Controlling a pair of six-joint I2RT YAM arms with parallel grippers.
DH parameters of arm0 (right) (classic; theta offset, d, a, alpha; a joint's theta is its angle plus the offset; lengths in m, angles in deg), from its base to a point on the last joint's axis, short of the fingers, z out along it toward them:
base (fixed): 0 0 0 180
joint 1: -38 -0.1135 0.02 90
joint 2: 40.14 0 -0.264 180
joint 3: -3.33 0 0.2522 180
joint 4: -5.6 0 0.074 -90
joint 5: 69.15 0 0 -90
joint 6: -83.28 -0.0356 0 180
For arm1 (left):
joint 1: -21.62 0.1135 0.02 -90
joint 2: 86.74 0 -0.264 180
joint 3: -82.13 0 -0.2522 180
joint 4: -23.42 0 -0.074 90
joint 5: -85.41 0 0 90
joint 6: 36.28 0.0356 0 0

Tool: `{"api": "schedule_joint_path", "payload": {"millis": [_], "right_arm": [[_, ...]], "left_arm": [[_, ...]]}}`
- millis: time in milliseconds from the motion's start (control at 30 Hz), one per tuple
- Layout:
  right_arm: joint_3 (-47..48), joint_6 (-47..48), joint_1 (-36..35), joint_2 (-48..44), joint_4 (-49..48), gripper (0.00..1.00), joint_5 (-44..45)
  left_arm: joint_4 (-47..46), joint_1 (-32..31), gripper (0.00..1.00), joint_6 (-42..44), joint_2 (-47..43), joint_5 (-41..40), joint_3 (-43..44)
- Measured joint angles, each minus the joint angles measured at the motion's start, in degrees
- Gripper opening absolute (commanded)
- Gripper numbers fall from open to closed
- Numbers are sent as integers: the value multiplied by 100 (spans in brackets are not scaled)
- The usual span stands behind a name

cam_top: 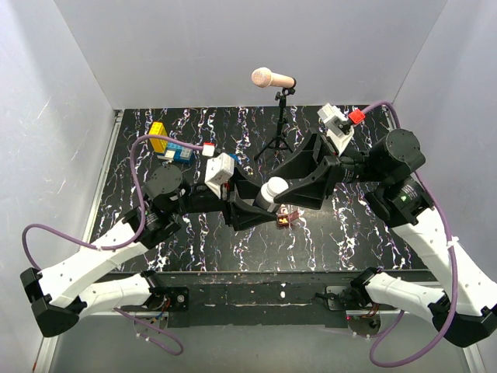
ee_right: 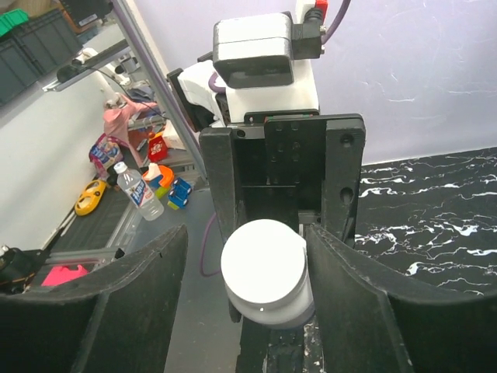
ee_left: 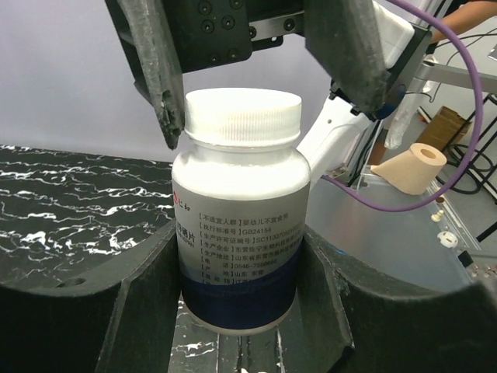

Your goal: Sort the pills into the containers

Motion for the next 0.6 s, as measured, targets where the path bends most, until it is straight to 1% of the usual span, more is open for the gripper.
{"api": "schedule_joint_path", "payload": {"millis": [133,300,500,600], "right_arm": [[-4,-74,20,42,-140,64,-92],[-4,-33,24,35,-149,50,-103],[-2,90,31,-15,-74,40,0],[0,190,31,-63,103,31,149]], "left_arm": [[-125,-2,0,-63,33,125,0],[-260,-2,0,-149,44,221,0],[-385,-7,0,-238,90,278,0],[-378,-9,0,-254,116,236,2]]}}
